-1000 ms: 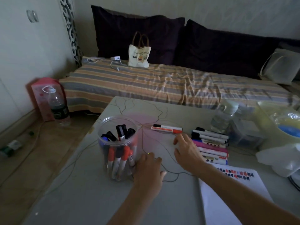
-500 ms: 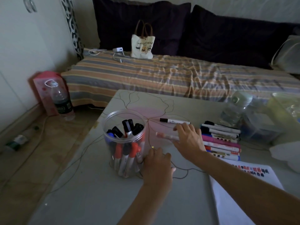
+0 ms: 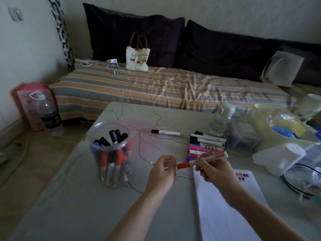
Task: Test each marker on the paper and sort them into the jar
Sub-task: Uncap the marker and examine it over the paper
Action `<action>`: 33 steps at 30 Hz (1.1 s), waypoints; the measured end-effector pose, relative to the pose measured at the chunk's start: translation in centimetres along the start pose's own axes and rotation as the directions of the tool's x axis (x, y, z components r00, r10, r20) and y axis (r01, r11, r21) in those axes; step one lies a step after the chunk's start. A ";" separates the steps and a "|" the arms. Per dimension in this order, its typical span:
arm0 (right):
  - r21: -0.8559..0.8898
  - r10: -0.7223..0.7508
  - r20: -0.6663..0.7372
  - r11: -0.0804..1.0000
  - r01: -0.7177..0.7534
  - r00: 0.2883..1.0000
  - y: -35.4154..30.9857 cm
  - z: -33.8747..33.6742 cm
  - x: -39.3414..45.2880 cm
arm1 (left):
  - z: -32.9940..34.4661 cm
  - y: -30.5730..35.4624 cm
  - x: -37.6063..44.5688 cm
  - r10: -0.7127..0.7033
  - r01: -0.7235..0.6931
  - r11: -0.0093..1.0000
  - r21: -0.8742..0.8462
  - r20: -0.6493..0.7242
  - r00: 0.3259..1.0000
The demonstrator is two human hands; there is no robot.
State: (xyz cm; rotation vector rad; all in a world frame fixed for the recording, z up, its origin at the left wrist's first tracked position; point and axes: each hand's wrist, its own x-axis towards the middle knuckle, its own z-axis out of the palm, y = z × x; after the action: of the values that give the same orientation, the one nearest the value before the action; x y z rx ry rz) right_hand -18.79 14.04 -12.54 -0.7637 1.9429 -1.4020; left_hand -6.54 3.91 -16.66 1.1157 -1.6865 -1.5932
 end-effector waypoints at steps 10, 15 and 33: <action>0.493 0.178 -0.025 0.858 -0.143 0.984 2.7 -5.6 -4.5 | 6.8 2.3 -5.1 -0.028 0.046 0.997 -0.067 0.246 0.969; 0.555 0.161 0.003 0.821 -0.136 0.987 3.6 -6.6 -4.7 | 7.0 2.5 -4.9 0.042 -0.052 0.998 0.029 0.291 0.956; 0.591 0.183 0.100 0.780 -0.206 0.978 4.3 -9.3 -4.5 | 8.4 3.3 -3.1 -0.249 0.383 0.714 -0.586 0.298 0.921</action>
State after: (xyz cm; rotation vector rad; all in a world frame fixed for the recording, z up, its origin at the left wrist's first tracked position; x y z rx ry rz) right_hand -23.41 24.18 -13.70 -0.2706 1.3599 -1.7179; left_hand -12.74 10.71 -14.14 0.9282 -0.9204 -2.3284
